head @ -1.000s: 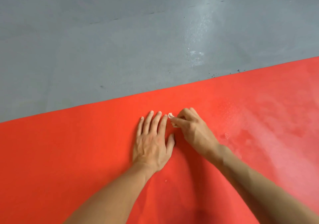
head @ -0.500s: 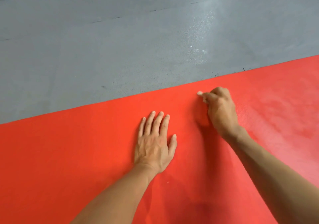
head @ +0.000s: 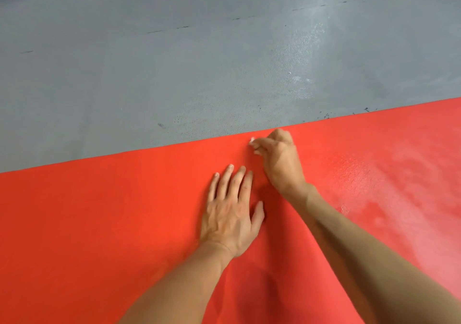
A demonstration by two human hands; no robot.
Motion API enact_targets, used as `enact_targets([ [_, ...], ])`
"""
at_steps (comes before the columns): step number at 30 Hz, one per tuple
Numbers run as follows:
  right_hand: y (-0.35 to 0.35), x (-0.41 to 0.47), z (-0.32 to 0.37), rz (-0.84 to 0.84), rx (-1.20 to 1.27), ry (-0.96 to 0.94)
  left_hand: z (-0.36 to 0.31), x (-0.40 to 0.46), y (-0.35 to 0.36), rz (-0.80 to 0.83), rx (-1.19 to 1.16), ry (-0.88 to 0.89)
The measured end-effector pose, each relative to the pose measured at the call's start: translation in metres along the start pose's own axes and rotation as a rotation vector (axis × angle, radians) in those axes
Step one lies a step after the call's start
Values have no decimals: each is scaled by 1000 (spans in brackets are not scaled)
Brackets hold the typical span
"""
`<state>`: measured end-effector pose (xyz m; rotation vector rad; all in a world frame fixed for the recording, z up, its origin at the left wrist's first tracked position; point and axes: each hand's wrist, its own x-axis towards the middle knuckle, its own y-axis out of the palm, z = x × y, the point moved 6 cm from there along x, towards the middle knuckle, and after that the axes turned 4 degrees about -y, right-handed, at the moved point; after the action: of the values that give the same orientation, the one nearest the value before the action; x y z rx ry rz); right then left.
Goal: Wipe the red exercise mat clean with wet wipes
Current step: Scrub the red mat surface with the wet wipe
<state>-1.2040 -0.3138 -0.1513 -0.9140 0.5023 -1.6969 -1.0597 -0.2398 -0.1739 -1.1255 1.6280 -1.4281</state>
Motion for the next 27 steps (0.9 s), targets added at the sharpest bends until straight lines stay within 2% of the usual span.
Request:
enact_targets([
  [2,20,-5,25,204,-5,-246,0,1,0,6,-1,-5],
  [3,15,4,20,224,-28,-281,0,1,1,15,-1,-5],
  [4,6,17,5,188,-41,-231,1,0,1,17,0,-6],
  [7,-35,43,-51,-89,-154,92,1,0,1,16,-1,-4],
  [8,-36,41,-55,-126,-194,165,1,0,1,18,1,-4],
  [10,-9,28,-31,-36,-143,170,2,1,1,24,2,-7],
  [12,16,12,6,153,-11,1,0,2,0,20,-4,-9],
  [14,16,9,15,236,-49,-209,2,0,-1,14,-7,-14],
  [16,-12,28,-19,126,-170,-208,1,0,0,13,-7,-7],
  [19,-63,36,-82,-130,-315,97,1,1,0,1,1,-7],
  [20,-68,27,-85,-181,-315,185,1,1,0,-1,3,-5],
  [22,-57,-1,-64,-223,-246,238,2,2,-1,-2,11,3],
  [23,-45,-16,-43,-180,-176,181,1,2,-2,-3,17,3],
  [25,-27,-46,-10,35,-110,-51,1,1,-4,-6,31,3],
  [27,-34,-40,-21,157,-171,-201,0,1,-3,-17,31,4],
])
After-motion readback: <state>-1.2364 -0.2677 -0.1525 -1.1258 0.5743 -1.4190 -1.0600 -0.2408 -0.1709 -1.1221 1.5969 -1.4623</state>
